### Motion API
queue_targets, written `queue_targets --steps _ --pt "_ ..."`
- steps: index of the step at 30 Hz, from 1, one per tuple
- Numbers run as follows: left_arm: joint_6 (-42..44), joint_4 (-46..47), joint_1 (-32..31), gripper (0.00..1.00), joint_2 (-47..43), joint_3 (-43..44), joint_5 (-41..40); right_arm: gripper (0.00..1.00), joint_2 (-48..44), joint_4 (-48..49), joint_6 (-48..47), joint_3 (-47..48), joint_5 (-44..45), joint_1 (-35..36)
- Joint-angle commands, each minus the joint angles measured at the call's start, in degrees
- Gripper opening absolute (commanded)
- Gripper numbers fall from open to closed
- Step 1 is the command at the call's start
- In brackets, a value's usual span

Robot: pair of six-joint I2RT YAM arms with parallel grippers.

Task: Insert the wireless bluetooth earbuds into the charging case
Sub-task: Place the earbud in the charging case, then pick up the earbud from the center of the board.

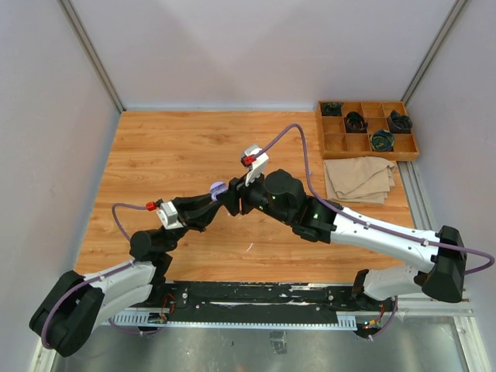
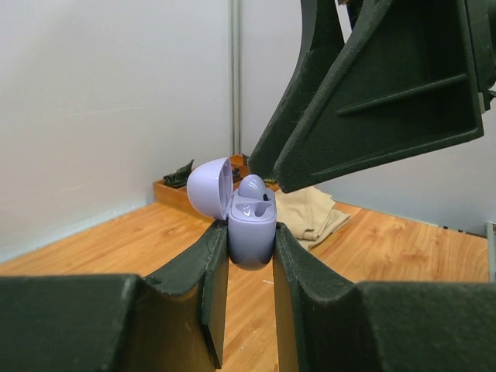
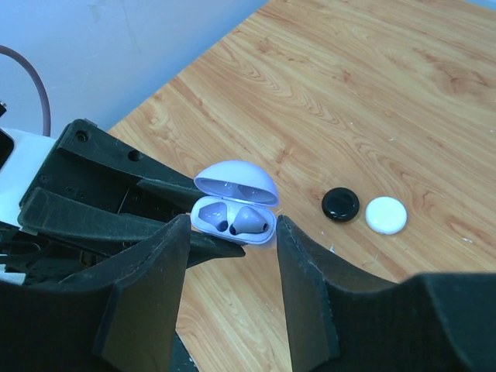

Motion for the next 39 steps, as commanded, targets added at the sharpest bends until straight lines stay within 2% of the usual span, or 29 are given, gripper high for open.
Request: queue_targets --steps 1,7,13,18,25,31,39 --pt "0.62 2.54 -0.29 0.00 0.71 -4.64 -1.12 0.50 -1.66 -2.55 -4.00 1.26 1.78 0.53" --pt "0.84 1.81 -0.22 0.00 0.75 -4.54 -1.63 0.54 -3.41 -7.05 -7.15 2.21 3.41 -1.32" --pt "1.38 -0.76 -0.26 0.00 0.51 -4.02 -3.09 0.57 -3.85 -13.33 -9.20 3.21 -1.57 -7.98" --pt "1.41 -1.72 -0.26 0.00 0.44 -3.76 -3.70 0.59 -2.71 -18.16 -11.69 2.77 -2.79 -15.96" --pt "1.45 -2.49 -0.24 0.00 0.11 -3.57 -3.92 0.61 0.27 -19.39 -13.09 -0.43 -5.95 -28.74" --pt "1.49 -2.94 -0.22 0.00 0.07 -3.39 -3.74 0.61 7.89 -18.88 -14.38 -1.04 -9.40 -39.34" --pt "1.73 -3.82 -0.22 0.00 -0.47 -3.35 -4.51 0.55 22.09 -18.31 -16.70 3.73 -11.36 -48.02"
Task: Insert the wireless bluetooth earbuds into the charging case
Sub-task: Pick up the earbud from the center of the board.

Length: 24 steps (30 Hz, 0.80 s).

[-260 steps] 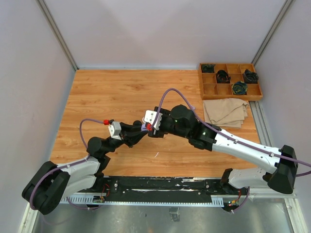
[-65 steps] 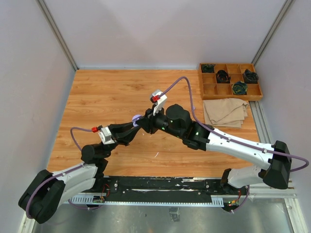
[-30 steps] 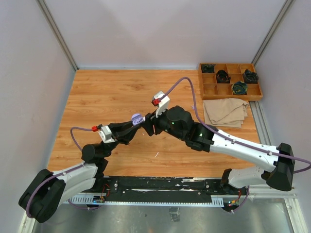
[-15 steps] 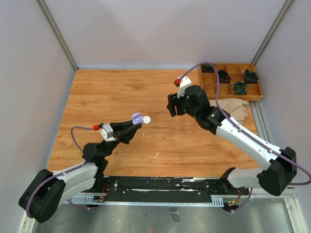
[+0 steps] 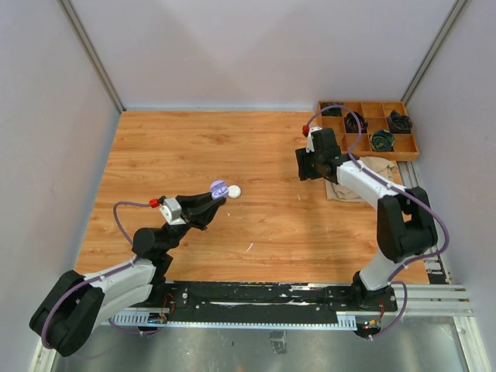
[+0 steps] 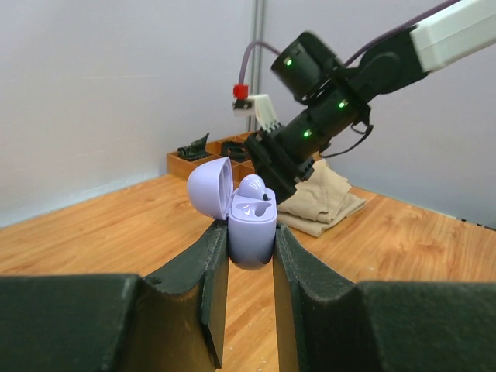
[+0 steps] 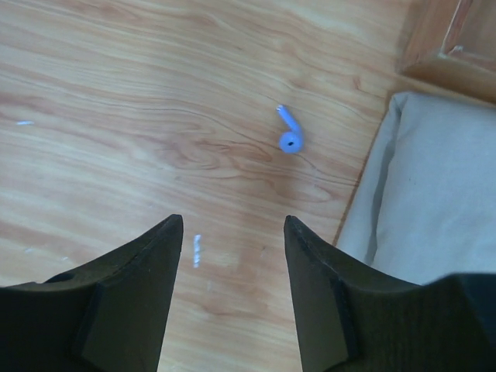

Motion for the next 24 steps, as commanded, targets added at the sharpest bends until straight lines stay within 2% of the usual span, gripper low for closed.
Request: queue_targets --steps 1,10,24 --pt "1.21 0.34 -0.23 0.00 -1.10 -3.31 -1.23 0.54 6.38 -0.46 -2.45 4.54 -2.19 -3.72" --pt "1.14 0.03 -0.22 0.00 -1.42 -3.30 -1.25 0.45 17.76 -0.82 -3.80 11.36 -2.26 -7.00" --pt "1.30 -0.01 -0.30 0.00 -1.07 -3.22 -1.33 0.27 23.39 -2.58 -3.85 14.32 -3.47 -8.05"
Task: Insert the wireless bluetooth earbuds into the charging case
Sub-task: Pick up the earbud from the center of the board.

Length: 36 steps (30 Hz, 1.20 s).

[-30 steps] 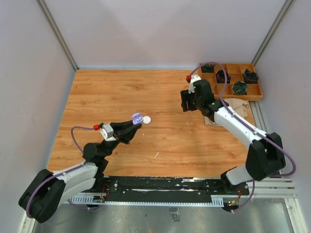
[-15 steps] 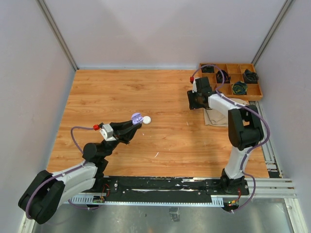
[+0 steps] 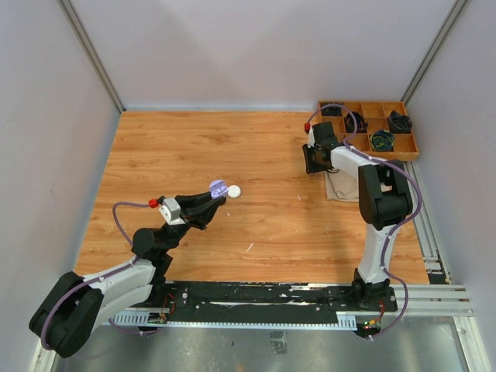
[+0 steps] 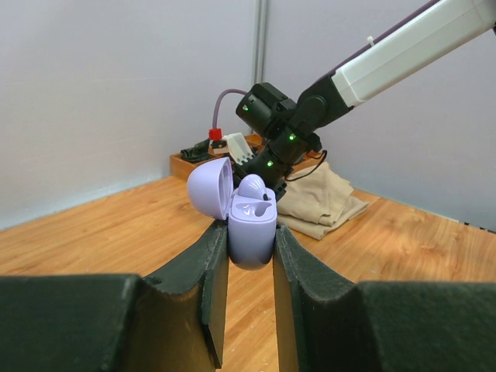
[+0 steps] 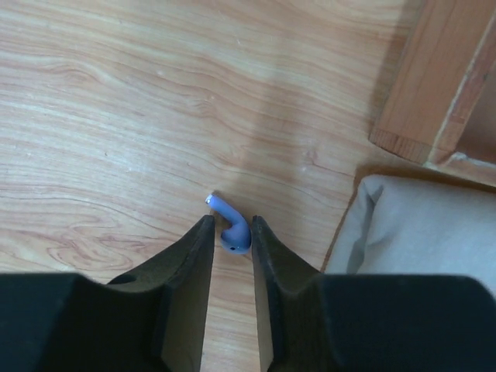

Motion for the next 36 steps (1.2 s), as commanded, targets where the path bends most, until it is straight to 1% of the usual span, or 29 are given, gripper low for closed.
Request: queue_targets --steps 1,4,10,13,18,24,28,36 --pt "1.23 0.59 -0.25 0.00 -0.27 -3.21 -0.70 0.24 1.46 -2.18 -0.33 1.43 -0.91 -0.75" --pt "1.21 0.46 -0.22 0.00 -0.35 -3.13 -0.58 0.20 0.58 -3.47 0.16 0.81 -1.91 -0.71" --pt "1.12 0.30 -0.24 0.00 -0.68 -3.12 -0.36 0.19 -5.10 -4.46 2.36 -4.69 -3.63 0.43" --pt "1.08 0.30 -0.27 0.00 -0.72 -3.06 -0.29 0.21 -8.36 -4.26 3.01 -9.12 -4.46 1.63" --pt "1.12 0.28 -0.23 0.00 -0.47 -2.96 -0.20 0.22 -12.01 -5.53 3.84 -13.84 -5.53 4.15" --pt "1.06 0.31 -0.26 0.00 -0.21 -2.95 -0.10 0.25 -16.09 -6.30 5.86 -19.47 -4.59 8.33" --pt "0.94 0.42 -0.22 0.00 -0.07 -2.87 0.12 0.30 -17.79 -7.07 6.57 -21.53 -3.99 10.78" --pt "0.86 0.43 -0.25 0.00 -0.02 -2.86 0.21 0.34 -19.45 -7.26 7.85 -21.87 -4.08 15.02"
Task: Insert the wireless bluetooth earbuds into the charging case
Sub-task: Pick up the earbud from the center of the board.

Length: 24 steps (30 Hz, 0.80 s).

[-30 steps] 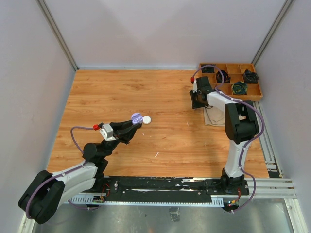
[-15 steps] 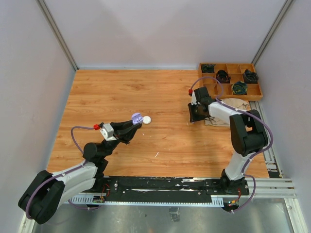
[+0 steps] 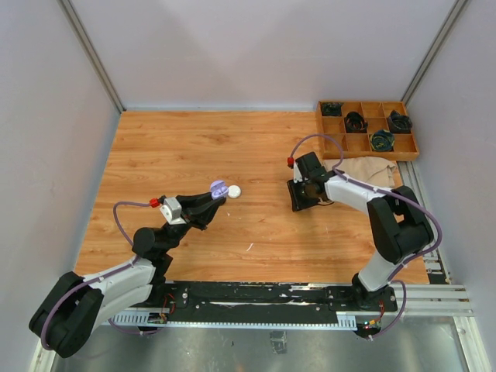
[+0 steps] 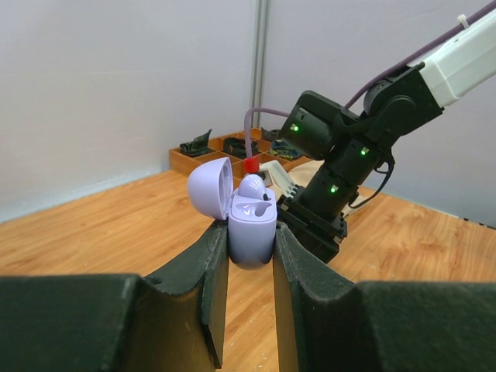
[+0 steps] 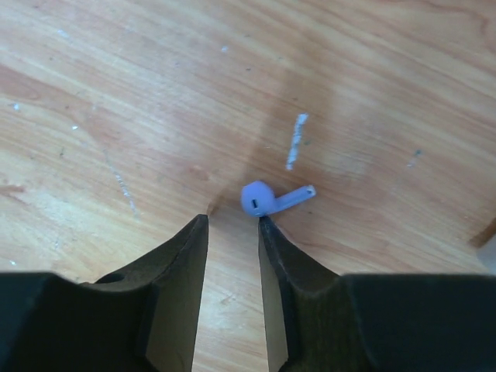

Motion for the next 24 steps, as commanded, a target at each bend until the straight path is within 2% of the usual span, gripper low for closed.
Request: queue_targets --steps 1,11,15,24 --pt "0.88 1.52 -0.26 0.00 0.00 -2.86 0.25 0.34 -1.35 -1.12 1.18 -0.43 0.88 3.21" --pt "0.97 1.43 -0.23 0.00 0.15 -2.78 0.24 0.38 3.90 -0.71 -5.41 6.65 3.72 3.93" --pt "0.91 1.42 -0.23 0.00 0.17 -2.78 0.36 0.42 4.10 -3.19 -8.30 9.33 6.52 3.84" --pt "0.84 1.39 -0.23 0.00 0.29 -2.60 0.80 0.57 2.31 -7.60 -12.52 10.77 6.44 3.13"
